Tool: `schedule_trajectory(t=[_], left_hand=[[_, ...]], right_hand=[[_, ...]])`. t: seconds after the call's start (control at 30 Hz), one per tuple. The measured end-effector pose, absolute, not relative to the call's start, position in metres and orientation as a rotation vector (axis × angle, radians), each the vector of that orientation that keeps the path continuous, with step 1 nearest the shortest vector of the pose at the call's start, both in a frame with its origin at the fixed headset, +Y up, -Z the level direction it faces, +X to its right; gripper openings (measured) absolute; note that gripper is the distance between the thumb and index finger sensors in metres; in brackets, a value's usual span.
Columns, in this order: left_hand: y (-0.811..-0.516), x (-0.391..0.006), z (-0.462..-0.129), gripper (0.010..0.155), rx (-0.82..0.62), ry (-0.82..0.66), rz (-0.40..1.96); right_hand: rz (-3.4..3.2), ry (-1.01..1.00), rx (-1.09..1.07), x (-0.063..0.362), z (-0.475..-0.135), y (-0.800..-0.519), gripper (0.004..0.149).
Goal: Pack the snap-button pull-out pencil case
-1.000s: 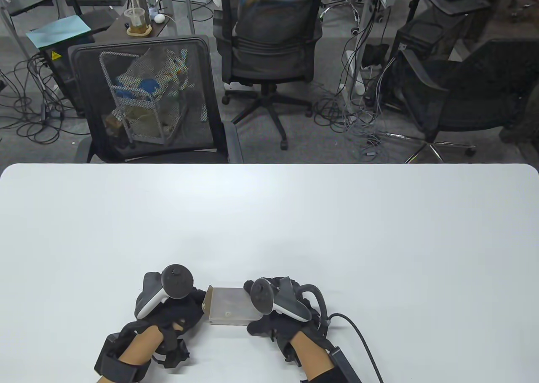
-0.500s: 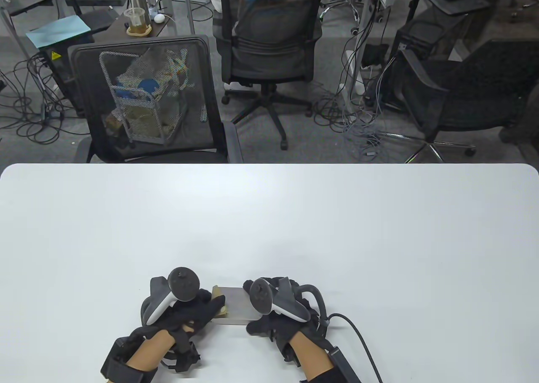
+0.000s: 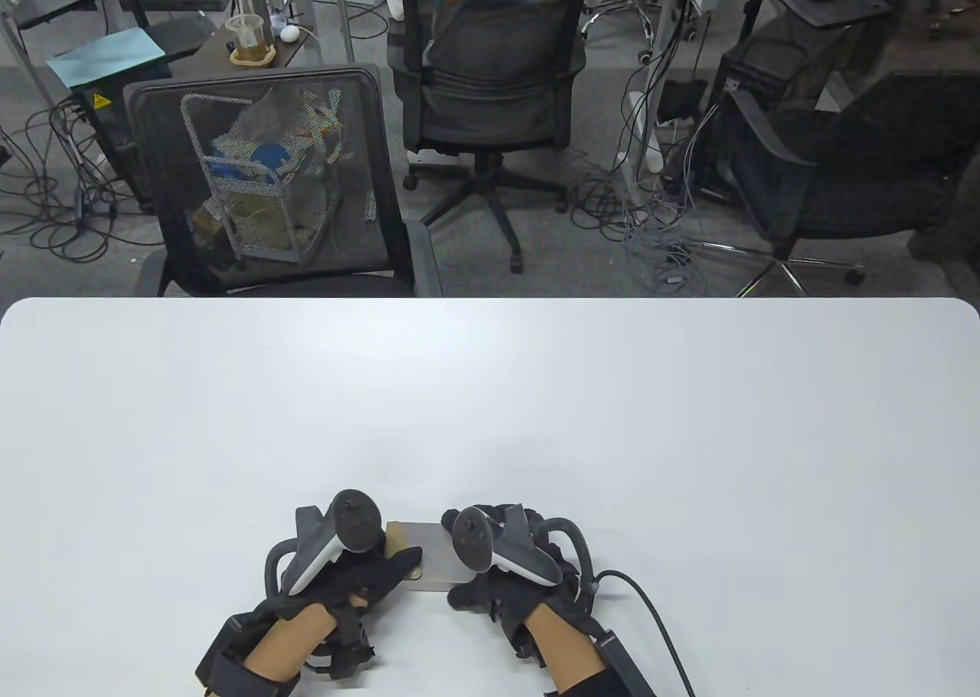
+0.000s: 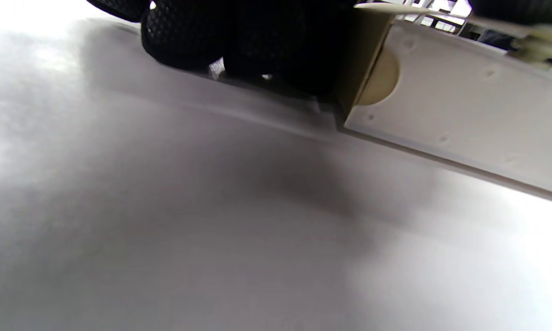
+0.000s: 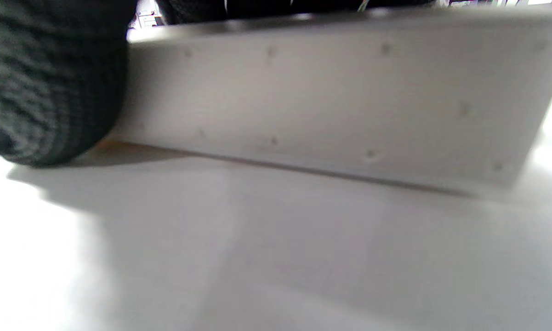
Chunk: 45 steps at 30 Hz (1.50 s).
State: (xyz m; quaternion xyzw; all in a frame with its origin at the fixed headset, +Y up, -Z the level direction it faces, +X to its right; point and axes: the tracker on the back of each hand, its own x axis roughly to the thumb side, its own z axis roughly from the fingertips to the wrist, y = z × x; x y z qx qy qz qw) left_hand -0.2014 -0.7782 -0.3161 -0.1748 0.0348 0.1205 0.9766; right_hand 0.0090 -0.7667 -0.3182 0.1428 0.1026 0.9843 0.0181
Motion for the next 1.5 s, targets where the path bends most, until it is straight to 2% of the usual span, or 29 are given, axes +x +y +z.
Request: schedule_trajectory(t=[0.5, 0.87, 1.03, 1.1, 1.3, 1.4, 1.5], left_hand=[[-0.776, -0.188, -0.307, 0.081, -0.291, 0.094, 0.107], [-0.776, -0.197, -0.309, 0.081, -0.28, 0.075, 0.197], [-0.762, -0.204, -0.312, 0.078, -0.302, 0.043, 0.201], [-0.752, -0.209, -0.313, 0.077, -0.257, 0.05, 0.195], [-0.715, -0.238, -0.315, 0.074, 0.001, 0.106, 0.095], [-0.708, -0.255, -0.316, 0.075, 0.158, 0.166, 0.005], [-0.714, -0.267, -0.316, 0.084, 0.242, 0.181, -0.089]], right_hand=[[3.063, 0.321, 0.444, 0.007, -0.318, -0.767, 0.091], [3.044, 0.334, 0.444, 0.009, -0.319, -0.768, 0.092], [3.04, 0.334, 0.447, 0.009, -0.319, -0.768, 0.092], [3.039, 0.335, 0.448, 0.01, -0.319, -0.768, 0.092], [3.036, 0.331, 0.453, 0.01, -0.319, -0.769, 0.092], [3.033, 0.331, 0.453, 0.011, -0.319, -0.769, 0.092], [3.032, 0.329, 0.454, 0.011, -0.319, -0.769, 0.092]])
